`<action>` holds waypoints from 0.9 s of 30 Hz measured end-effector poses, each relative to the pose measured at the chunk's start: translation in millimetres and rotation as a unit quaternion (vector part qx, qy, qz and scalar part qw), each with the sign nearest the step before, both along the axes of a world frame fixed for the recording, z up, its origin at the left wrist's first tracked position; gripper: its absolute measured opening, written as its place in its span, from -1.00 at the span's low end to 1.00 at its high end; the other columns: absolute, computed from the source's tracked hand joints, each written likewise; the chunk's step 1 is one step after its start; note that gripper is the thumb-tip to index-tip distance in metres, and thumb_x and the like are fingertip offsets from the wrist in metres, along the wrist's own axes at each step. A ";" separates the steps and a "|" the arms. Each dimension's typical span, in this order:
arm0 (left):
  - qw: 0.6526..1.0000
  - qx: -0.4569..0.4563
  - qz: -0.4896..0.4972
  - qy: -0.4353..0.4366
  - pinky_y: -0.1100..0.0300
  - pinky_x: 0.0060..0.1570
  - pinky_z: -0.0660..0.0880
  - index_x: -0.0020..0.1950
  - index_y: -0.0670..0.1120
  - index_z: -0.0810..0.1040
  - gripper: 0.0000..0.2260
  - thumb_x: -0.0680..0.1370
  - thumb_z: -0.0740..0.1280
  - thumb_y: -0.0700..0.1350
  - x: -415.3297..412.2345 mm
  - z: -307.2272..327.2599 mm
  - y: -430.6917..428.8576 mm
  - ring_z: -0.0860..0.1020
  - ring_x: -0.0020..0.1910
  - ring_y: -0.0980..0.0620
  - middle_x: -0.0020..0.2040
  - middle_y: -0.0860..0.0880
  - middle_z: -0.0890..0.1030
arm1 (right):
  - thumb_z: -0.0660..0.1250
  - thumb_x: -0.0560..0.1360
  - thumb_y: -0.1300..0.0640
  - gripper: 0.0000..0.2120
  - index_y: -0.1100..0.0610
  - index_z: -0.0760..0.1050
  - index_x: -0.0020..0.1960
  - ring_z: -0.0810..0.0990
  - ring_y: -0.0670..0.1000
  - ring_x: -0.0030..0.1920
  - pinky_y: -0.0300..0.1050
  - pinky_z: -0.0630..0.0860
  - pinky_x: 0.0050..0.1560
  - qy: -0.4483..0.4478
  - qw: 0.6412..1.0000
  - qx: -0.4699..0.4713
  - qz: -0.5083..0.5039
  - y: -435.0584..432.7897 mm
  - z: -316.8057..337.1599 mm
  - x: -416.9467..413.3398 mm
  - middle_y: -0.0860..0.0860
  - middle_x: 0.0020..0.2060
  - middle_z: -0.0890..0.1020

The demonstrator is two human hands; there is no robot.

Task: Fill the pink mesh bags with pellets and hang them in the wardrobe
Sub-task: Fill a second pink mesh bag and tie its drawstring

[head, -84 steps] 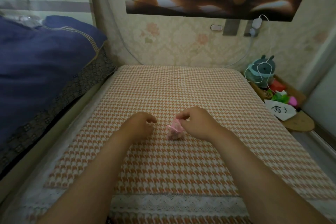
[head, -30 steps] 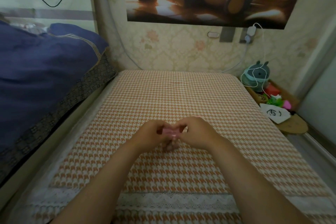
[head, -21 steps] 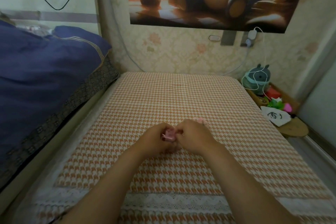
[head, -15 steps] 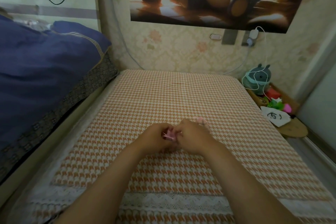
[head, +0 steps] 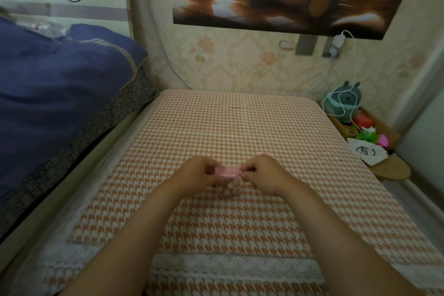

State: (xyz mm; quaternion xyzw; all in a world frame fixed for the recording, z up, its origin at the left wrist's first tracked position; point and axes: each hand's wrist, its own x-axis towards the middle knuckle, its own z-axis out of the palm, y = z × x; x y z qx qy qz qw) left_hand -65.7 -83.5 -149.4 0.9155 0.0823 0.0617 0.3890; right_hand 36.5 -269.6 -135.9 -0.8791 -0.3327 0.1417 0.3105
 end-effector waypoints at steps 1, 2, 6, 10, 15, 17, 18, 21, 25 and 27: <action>1.000 0.014 0.010 0.007 0.09 -0.10 0.61 -0.05 0.02 0.73 -0.85 0.43 0.51 0.03 -0.9 2.1 2.1 0.66 -0.23 0.10 -0.23 0.07 0.71 | 0.40 0.56 0.15 -0.88 0.06 0.70 0.03 0.53 -0.20 -0.39 -0.28 0.42 -0.30 -0.004 1.000 0.000 -0.004 -0.1 1.5 -0.6 -0.16 -0.37 0.61; 0.999 0.033 0.019 0.017 0.09 -0.12 0.62 -0.09 0.01 0.73 -0.89 0.45 0.50 0.00 -2.0 4.0 3.9 0.66 -0.27 0.10 -0.27 0.05 0.70 | 0.40 0.55 0.14 -0.88 0.07 0.71 0.02 0.54 -0.18 -0.41 -0.25 0.46 -0.31 -0.009 1.000 0.000 -0.009 -0.1 1.8 -0.7 -0.13 -0.34 0.65; 0.997 0.069 0.022 0.038 0.23 -0.27 0.59 -0.20 0.02 0.72 -0.89 0.52 0.44 -0.05 -7.4 10.8 9.3 0.63 -0.39 0.15 -0.33 0.10 0.69 | 0.44 0.52 0.02 -0.76 0.05 0.69 -0.30 0.58 -0.11 -0.45 -0.11 0.58 -0.27 -0.045 0.998 -0.028 -0.043 -1.3 5.1 1.7 -0.06 -0.37 0.69; 0.995 0.086 0.034 0.027 0.32 -0.37 0.46 -0.32 0.03 0.66 -0.79 0.52 0.43 -0.01 -11.0 14.0 15.1 0.56 -0.44 0.21 -0.40 0.12 0.65 | 0.44 0.51 -0.07 -0.70 0.06 0.67 -0.33 0.60 0.00 -0.44 0.00 0.64 -0.20 -0.019 0.998 -0.016 -0.062 -4.5 4.7 4.8 -0.01 -0.36 0.71; 0.994 0.086 0.062 0.026 0.30 -0.35 0.43 -0.28 -0.07 0.67 -0.78 0.54 0.41 -0.05 -13.5 14.8 26.9 0.52 -0.43 0.20 -0.37 0.07 0.64 | 0.42 0.55 0.02 -0.68 0.06 0.62 -0.37 0.56 -0.11 -0.50 -0.13 0.59 -0.29 0.029 0.994 0.002 -0.106 -7.7 5.9 5.0 -0.01 -0.32 0.72; 0.994 0.080 0.077 0.020 0.40 -0.41 0.36 -0.34 -0.02 0.63 -0.76 0.53 0.42 -0.05 -13.4 15.0 29.9 0.50 -0.47 0.25 -0.42 0.11 0.60 | 0.41 0.56 0.06 -0.70 0.14 0.63 -0.32 0.55 -0.16 -0.53 -0.17 0.56 -0.35 0.050 0.990 -0.003 -0.132 -8.5 5.0 7.3 -0.04 -0.32 0.71; 0.994 0.075 0.079 0.019 0.39 -0.39 0.38 -0.35 -0.01 0.62 -0.75 0.53 0.42 -0.05 -13.3 14.6 30.3 0.51 -0.46 0.25 -0.42 0.11 0.60 | 0.39 0.57 0.08 -0.70 0.17 0.62 -0.30 0.54 -0.18 -0.55 -0.22 0.51 -0.42 0.057 0.988 -0.005 -0.142 -8.2 5.0 7.6 -0.05 -0.33 0.69; 0.996 0.037 0.077 0.016 0.17 -0.30 0.54 -0.30 -0.06 0.65 -0.77 0.55 0.40 -0.07 -12.9 11.6 28.9 0.55 -0.41 0.12 -0.36 0.03 0.67 | 0.39 0.57 0.06 -0.71 0.16 0.60 -0.29 0.54 -0.08 -0.54 -0.28 0.37 -0.54 0.081 0.984 0.016 -0.156 -5.1 4.8 8.1 0.06 -0.28 0.72; 0.995 0.015 0.100 0.015 0.20 -0.38 0.51 -0.29 -0.07 0.63 -0.77 0.57 0.38 -0.08 -13.1 9.9 34.4 0.55 -0.40 0.10 -0.37 0.02 0.65 | 0.36 0.58 0.07 -0.80 0.13 0.55 -0.18 0.54 0.04 -0.45 -0.22 0.36 -0.51 0.114 0.982 0.005 -0.152 -6.6 5.4 9.0 0.08 -0.29 0.67; 0.995 0.015 0.098 0.027 0.17 -0.36 0.52 -0.32 -0.06 0.61 -0.75 0.57 0.38 -0.10 -13.3 9.0 38.0 0.55 -0.41 0.09 -0.39 0.03 0.64 | 0.35 0.59 0.09 -0.80 0.11 0.49 -0.19 0.54 0.06 -0.44 -0.25 0.34 -0.53 0.119 0.981 -0.013 -0.155 -7.5 5.4 9.9 0.08 -0.29 0.64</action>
